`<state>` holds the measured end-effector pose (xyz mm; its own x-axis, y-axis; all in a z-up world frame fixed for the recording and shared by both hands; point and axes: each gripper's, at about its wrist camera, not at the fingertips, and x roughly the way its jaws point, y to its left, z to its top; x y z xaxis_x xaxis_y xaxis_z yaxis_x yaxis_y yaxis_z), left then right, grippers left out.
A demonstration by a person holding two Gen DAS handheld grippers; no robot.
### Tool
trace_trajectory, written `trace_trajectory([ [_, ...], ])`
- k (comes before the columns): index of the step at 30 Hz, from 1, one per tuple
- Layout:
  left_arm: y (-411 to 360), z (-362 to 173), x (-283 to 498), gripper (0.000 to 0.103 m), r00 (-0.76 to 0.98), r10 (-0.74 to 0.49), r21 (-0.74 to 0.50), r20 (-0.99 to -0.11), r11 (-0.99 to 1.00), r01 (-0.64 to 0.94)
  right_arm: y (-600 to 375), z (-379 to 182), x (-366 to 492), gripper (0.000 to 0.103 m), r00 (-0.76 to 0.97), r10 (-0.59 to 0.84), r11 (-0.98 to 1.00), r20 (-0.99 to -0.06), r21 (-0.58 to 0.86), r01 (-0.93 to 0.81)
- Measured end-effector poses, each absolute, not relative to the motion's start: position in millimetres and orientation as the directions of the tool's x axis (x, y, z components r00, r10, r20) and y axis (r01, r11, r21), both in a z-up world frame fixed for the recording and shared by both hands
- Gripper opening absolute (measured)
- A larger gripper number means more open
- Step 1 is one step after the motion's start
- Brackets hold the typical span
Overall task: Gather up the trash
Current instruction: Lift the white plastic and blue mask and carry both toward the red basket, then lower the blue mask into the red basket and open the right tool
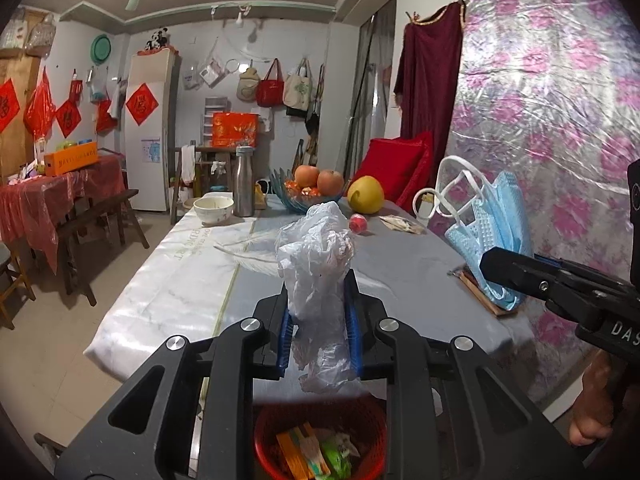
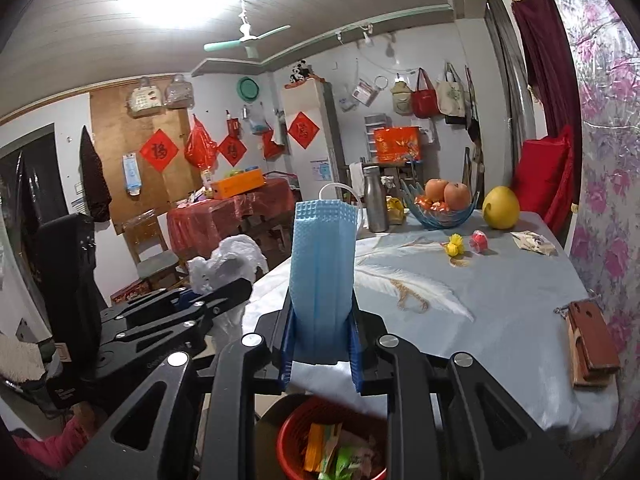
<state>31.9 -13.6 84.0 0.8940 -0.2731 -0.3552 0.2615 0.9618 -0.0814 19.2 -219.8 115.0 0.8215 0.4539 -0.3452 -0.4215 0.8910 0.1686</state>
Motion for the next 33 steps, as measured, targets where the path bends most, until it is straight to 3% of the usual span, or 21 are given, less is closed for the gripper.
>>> trace_trajectory([
  [10, -9, 50, 7, 0.024, 0.875, -0.271, -0.069, -0.402, 0.961, 0.266, -213, 79, -9, 0.023, 0.793, 0.445, 0.893, -0.417, 0.142, -0.426],
  [33, 43, -74, 55, 0.024, 0.721, -0.234, -0.173, -0.653, 0.972, 0.159, -157, -100, 78, 0.023, 0.459, 0.364, 0.892, -0.810, 0.161, -0.423],
])
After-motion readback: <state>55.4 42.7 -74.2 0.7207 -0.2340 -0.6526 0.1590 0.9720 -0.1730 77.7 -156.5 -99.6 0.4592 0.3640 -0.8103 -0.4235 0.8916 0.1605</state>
